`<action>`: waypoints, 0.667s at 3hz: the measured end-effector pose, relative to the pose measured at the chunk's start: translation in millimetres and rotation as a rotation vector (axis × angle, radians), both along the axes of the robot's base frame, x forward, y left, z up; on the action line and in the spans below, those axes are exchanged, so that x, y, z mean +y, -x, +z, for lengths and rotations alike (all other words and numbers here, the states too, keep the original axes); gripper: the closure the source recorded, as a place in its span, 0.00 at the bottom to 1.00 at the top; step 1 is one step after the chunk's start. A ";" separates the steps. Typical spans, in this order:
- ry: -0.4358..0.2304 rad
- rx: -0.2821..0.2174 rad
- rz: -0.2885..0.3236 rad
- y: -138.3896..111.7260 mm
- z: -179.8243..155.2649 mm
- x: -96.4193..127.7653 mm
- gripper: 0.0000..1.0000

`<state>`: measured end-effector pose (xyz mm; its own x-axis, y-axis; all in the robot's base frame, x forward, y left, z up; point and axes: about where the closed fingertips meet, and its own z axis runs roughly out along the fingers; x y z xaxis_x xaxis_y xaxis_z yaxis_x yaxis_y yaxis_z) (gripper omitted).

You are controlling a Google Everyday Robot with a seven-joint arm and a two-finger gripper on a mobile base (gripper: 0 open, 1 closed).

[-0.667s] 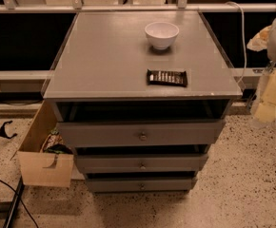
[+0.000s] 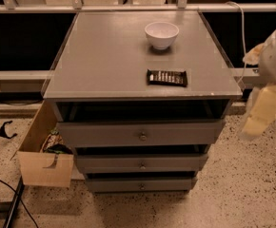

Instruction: Open middle drawer

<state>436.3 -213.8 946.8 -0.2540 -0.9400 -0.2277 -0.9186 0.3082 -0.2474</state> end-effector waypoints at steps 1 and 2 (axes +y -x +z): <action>-0.016 0.009 -0.026 1.3 -33.8 4.4 0.00; -0.042 0.005 -0.030 3.3 -73.7 15.6 0.00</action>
Offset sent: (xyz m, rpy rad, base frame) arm -0.0012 0.0297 -0.1328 0.0789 -0.0020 -0.0383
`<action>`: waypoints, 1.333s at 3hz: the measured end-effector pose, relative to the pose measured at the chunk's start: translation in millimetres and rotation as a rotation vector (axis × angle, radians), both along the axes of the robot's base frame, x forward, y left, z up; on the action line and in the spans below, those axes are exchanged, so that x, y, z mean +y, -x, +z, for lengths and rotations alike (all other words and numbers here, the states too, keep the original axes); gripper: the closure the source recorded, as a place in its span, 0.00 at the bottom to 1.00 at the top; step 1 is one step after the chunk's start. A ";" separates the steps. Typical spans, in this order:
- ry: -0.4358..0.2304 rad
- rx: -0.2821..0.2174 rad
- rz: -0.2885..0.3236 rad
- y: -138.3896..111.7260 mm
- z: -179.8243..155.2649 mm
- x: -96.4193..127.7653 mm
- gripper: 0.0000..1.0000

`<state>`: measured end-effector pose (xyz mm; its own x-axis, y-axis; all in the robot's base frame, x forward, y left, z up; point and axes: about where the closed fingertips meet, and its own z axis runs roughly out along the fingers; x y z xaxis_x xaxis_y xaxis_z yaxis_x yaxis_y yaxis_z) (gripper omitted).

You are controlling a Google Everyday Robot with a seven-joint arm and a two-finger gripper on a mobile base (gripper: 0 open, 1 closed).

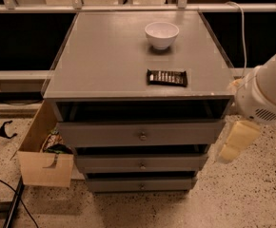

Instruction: Open middle drawer

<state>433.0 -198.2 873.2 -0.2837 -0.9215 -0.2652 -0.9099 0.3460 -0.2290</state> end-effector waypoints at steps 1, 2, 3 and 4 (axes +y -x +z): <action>-0.033 -0.003 0.010 0.2 -44.7 8.0 0.00; -0.066 -0.017 0.031 0.4 -94.8 14.0 0.00; -0.066 -0.016 0.031 0.4 -95.0 14.1 0.00; -0.044 0.045 0.059 6.1 -143.3 18.5 0.00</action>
Offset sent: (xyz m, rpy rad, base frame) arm -0.0027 0.0190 -0.1482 0.1042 -0.0063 0.0548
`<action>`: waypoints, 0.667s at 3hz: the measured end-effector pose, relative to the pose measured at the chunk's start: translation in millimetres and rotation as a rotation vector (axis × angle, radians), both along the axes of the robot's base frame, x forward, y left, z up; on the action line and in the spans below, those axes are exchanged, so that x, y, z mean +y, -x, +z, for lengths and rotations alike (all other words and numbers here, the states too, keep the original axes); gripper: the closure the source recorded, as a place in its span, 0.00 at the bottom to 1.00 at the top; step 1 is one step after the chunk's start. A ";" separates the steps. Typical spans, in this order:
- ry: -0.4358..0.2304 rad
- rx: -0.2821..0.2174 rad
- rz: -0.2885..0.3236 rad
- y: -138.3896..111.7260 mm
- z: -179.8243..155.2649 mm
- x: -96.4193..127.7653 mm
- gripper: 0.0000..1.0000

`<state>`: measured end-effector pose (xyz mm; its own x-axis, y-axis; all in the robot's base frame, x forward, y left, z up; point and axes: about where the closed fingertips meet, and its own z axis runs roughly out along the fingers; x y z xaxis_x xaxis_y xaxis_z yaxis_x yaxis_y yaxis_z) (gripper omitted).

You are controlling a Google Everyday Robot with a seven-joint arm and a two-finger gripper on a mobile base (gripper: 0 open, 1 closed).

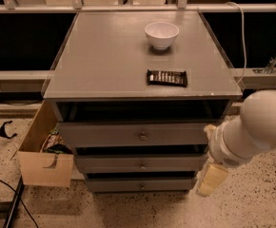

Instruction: Open middle drawer

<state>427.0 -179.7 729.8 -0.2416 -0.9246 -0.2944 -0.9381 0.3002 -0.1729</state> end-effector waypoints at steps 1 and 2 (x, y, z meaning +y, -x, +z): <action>0.001 0.047 0.015 2.5 -46.2 4.6 0.00; -0.033 0.074 0.037 8.3 -98.6 12.7 0.00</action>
Offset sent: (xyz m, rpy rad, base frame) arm -0.0103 0.0228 -0.1665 0.0854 0.0913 0.0588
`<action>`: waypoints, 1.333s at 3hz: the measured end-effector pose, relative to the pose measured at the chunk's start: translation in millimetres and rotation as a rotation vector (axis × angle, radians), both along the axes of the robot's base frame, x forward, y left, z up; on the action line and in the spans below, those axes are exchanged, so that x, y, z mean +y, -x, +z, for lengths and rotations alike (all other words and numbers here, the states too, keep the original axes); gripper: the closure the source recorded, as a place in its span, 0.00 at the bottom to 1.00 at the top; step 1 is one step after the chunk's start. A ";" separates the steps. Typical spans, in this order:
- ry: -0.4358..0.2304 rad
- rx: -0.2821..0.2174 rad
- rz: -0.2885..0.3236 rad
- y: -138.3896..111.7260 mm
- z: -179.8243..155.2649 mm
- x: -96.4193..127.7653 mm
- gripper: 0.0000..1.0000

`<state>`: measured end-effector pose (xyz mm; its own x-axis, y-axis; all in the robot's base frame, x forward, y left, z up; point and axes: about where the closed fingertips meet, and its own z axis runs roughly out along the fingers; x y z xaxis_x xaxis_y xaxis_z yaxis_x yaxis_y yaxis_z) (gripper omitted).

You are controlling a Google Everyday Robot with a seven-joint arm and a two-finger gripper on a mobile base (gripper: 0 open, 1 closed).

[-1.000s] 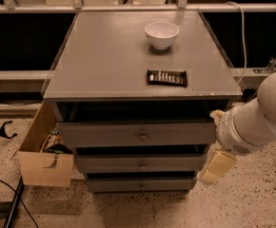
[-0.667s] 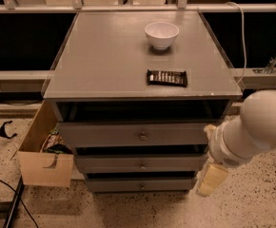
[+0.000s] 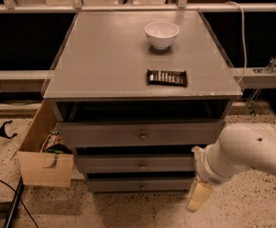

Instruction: Open middle drawer

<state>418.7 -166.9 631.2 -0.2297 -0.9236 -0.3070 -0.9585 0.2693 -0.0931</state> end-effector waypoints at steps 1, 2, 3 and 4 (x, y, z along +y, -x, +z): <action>-0.055 0.002 0.007 2.5 -59.1 4.9 0.00; -0.060 -0.007 0.014 1.3 -62.1 5.8 0.00; -0.076 -0.038 0.037 -3.5 -73.0 9.1 0.00; -0.103 -0.090 0.073 -20.3 -97.4 18.8 0.00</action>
Offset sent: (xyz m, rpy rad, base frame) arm -0.0050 0.0026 -0.0474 0.0390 0.0058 0.0113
